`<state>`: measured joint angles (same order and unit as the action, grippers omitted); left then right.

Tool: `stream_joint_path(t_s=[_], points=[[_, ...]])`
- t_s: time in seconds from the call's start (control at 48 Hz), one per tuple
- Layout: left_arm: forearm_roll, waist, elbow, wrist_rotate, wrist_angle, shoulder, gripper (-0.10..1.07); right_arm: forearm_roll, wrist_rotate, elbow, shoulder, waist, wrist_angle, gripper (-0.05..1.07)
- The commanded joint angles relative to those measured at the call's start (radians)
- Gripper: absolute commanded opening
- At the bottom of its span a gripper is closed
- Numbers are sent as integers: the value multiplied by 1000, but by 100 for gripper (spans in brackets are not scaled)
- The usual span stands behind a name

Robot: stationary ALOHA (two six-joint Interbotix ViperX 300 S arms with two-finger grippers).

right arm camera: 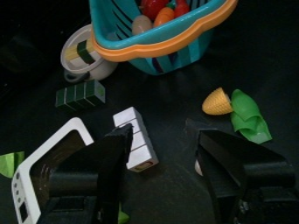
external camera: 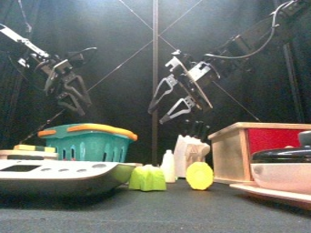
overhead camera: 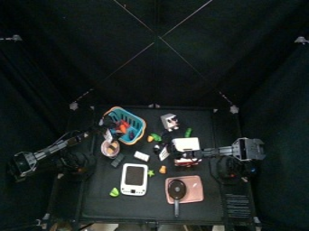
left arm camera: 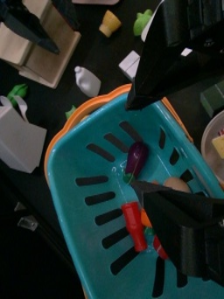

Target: Grab ketchup

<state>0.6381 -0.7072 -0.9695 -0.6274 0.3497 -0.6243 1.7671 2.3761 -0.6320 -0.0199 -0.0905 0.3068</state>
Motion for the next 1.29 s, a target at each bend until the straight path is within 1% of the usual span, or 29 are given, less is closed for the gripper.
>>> stream_joint_path(t_s=[0.0, 0.062, 0.167, 0.333, 0.479, 0.562, 0.646, 0.75, 0.833, 0.979, 1.062, 1.125, 1.271], points=[[-51, 9, 35, 0, 44, 14, 98, -5, -2, 25, -34, -6, -2, 87], [-86, 20, 41, 2, 55, 20, 98, -6, 0, 25, -31, -6, -2, 87], [-120, 34, 44, 3, 38, 35, 98, -14, 0, 29, -28, -6, -5, 87], [-120, 21, 69, 5, 37, 74, 98, -14, -2, 31, -25, -5, -12, 87], [-101, 11, 98, 18, 35, 83, 98, -14, -2, 29, -15, -6, -12, 87], [-78, -9, 110, 49, 21, 86, 98, -11, -2, 31, -12, -6, -12, 87], [-51, -44, 118, 109, 0, 94, 98, -8, -2, 31, -11, -6, -12, 87], [-28, -75, 133, 187, 5, 117, 98, 2, -2, 29, -11, -8, -8, 87], [-37, -80, 153, 235, 25, 147, 98, 14, -2, 29, -11, -14, -8, 87], [-183, -66, 221, 253, 114, 235, 98, 21, -2, 25, -11, -20, -8, 87], [-267, -67, 256, 273, 146, 288, 98, 25, -2, 21, -11, -20, -8, 87], [-341, -64, 279, 291, 155, 328, 98, 25, -2, 17, -11, -18, -8, 87], [-477, -63, 302, 333, 149, 380, 98, 21, -2, 2, -5, -21, -8, 87]])
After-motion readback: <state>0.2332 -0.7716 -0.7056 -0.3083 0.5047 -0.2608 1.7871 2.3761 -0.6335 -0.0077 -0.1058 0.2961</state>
